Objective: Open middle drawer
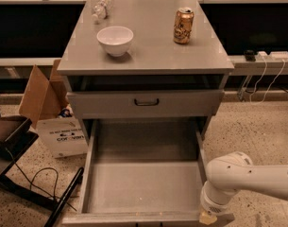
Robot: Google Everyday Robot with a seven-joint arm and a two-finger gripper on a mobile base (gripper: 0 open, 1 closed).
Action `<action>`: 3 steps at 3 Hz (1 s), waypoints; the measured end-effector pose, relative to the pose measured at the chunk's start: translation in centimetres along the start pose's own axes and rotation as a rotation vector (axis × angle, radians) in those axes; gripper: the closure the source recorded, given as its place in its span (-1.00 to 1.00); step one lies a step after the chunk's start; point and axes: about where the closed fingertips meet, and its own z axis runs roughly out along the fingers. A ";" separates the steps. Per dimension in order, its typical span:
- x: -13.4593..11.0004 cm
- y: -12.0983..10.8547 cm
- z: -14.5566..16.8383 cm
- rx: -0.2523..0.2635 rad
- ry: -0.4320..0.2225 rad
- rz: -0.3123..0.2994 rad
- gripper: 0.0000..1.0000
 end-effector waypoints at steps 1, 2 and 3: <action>0.0 0.0 0.0 0.000 0.000 0.000 -0.32; 0.0 -0.2 -0.2 -0.001 -0.002 -0.005 -0.93; -0.1 -1.0 -1.3 -0.003 -0.010 -0.025 -1.00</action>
Offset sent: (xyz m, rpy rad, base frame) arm 0.0000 0.0000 0.0000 0.0000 0.0000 0.0000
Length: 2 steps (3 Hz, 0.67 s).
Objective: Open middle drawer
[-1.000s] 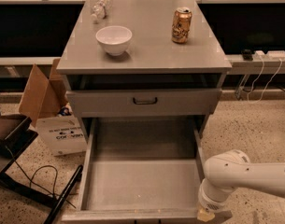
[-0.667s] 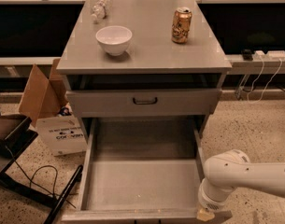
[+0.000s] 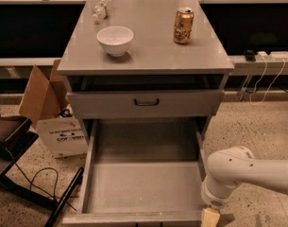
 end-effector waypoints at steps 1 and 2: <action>-0.6 0.1 -5.1 0.022 -0.011 -0.014 -1.00; -1.3 1.3 -13.1 0.130 0.008 -0.005 -1.00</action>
Offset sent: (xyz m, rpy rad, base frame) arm 0.0341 -0.0036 0.3011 -0.1697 -0.3688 -0.0274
